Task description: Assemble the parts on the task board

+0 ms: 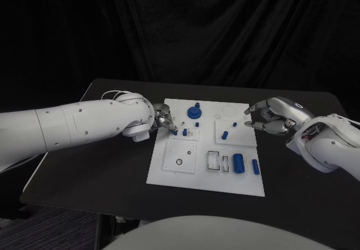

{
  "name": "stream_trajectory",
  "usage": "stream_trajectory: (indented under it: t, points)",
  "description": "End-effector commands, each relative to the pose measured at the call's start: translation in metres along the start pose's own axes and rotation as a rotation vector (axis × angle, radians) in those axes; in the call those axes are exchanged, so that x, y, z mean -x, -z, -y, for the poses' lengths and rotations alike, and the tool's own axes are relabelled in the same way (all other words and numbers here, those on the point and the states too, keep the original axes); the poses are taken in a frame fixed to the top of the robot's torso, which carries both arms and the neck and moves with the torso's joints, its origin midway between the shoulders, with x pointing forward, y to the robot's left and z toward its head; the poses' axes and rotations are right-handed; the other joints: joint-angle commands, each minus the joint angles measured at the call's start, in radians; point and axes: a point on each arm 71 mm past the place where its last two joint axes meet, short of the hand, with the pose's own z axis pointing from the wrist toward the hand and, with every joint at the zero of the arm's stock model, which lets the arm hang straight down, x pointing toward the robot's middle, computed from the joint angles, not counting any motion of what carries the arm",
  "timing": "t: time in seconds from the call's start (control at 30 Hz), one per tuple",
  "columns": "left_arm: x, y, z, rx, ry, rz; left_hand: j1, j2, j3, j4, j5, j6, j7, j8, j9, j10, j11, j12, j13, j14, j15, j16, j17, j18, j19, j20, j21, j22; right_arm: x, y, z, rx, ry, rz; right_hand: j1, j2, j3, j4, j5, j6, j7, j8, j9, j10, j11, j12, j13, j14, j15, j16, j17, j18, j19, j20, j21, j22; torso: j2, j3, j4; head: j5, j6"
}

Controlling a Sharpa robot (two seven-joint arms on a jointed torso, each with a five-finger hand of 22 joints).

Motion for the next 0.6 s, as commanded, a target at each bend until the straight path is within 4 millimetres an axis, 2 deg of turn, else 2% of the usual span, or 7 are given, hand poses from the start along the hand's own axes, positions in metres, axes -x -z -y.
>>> stream_trajectory:
  t: [0.03, 0.3, 0.53, 0.6]
  points:
    - [-0.0024, 0.0, 0.0009, -0.017, -0.001, -0.002, 0.009, 0.002, 0.064, -0.059, 0.005, 0.023, -0.019, 0.004, 0.001, 0.105, -0.008, 0.004, 0.263, 0.104, -0.01, 0.003, 0.263, 0.008, 0.019, -0.004, 0.003, 0.188, -0.0013, 0.0007, 0.002, -0.024, -0.002, -0.007, 0.003, 0.009, 0.003, 0.0, 0.004, 0.009, 0.001, -0.006, -0.001, 0.102, 0.008, 0.003, 0.263, 0.077, 0.008, -0.002, 0.144, 0.015, 0.042, 0.005, -0.003, 0.209, 0.0, 0.0006, -0.0006, 0.001, 0.0]
    - [-0.0024, 0.0008, 0.0012, -0.024, 0.004, 0.006, 0.008, -0.001, 0.073, -0.063, 0.01, 0.026, -0.019, 0.005, 0.002, 0.105, -0.009, 0.004, 0.263, 0.104, -0.01, 0.003, 0.263, 0.009, 0.019, -0.004, 0.0, 0.188, -0.0014, 0.0007, 0.002, -0.023, -0.003, -0.006, 0.003, 0.01, 0.003, 0.0, 0.004, 0.011, 0.001, -0.006, -0.001, 0.102, 0.007, 0.003, 0.263, 0.076, 0.008, -0.003, 0.143, 0.016, 0.041, 0.005, -0.004, 0.209, 0.001, 0.0005, 0.0012, 0.0, 0.0]
    - [-0.0011, 0.002, 0.0015, -0.038, -0.008, 0.034, 0.01, 0.0, 0.078, -0.066, 0.01, 0.026, -0.019, 0.004, 0.002, 0.105, -0.009, 0.004, 0.263, 0.104, -0.01, 0.003, 0.263, 0.01, 0.017, -0.004, -0.004, 0.186, -0.0016, 0.0006, 0.0018, -0.023, -0.003, -0.006, 0.003, 0.01, 0.003, 0.0, 0.004, 0.011, 0.001, -0.006, -0.001, 0.102, 0.007, 0.003, 0.263, 0.076, 0.008, -0.003, 0.143, 0.016, 0.041, 0.005, -0.004, 0.209, 0.001, 0.0004, -0.0002, 0.002, 0.0]
    - [-0.0011, 0.0022, 0.0019, -0.041, -0.011, 0.038, 0.009, -0.003, 0.081, -0.068, 0.0, 0.026, -0.018, 0.004, 0.002, 0.105, -0.008, 0.004, 0.263, 0.104, -0.01, 0.003, 0.263, 0.009, 0.017, -0.004, -0.003, 0.187, -0.0016, 0.0006, 0.0019, -0.024, -0.003, -0.007, 0.003, 0.01, 0.003, 0.0, 0.004, 0.011, 0.001, -0.006, -0.001, 0.102, 0.007, 0.003, 0.263, 0.076, 0.008, -0.003, 0.143, 0.016, 0.041, 0.005, -0.004, 0.209, 0.001, 0.0004, 0.0, 0.002, 0.0]
